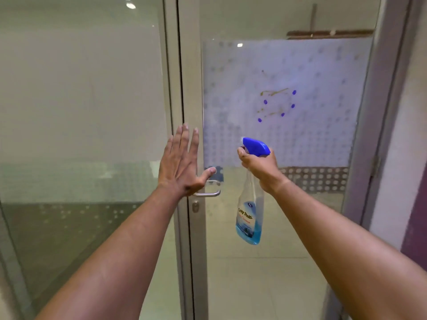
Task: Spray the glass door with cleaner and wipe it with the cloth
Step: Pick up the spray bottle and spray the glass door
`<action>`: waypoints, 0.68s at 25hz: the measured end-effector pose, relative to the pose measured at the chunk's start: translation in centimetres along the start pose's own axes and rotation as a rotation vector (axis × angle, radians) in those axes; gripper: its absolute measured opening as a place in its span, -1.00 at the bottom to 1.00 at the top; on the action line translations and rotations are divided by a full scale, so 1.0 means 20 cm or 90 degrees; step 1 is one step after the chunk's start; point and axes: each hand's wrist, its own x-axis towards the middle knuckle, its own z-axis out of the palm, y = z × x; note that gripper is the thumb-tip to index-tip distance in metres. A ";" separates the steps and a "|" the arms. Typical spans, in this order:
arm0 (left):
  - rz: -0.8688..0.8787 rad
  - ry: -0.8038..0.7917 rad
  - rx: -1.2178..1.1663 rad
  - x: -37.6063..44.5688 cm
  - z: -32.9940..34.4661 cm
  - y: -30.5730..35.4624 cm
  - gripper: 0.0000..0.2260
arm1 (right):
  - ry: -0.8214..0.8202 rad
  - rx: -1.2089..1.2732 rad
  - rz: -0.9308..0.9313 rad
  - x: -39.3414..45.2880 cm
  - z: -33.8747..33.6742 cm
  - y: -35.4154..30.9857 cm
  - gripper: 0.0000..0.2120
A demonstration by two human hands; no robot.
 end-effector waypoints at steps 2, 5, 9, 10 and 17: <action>0.027 0.021 -0.019 0.17 0.10 0.00 -0.06 | 0.040 -0.001 -0.009 0.15 -0.01 -0.01 -0.87; 0.060 0.037 -0.037 0.37 0.23 0.01 -0.07 | 0.089 -0.008 -0.005 0.34 -0.05 -0.01 -0.78; 0.089 0.050 -0.069 0.59 0.38 0.06 -0.07 | 0.139 -0.020 -0.016 0.59 -0.09 -0.02 -0.76; 0.091 0.057 -0.070 0.65 0.42 0.07 -0.08 | 0.148 -0.018 -0.020 0.65 -0.10 -0.02 -0.77; 0.081 0.111 -0.064 1.08 0.58 0.18 -0.09 | 0.164 0.002 -0.043 1.14 -0.23 -0.07 -0.68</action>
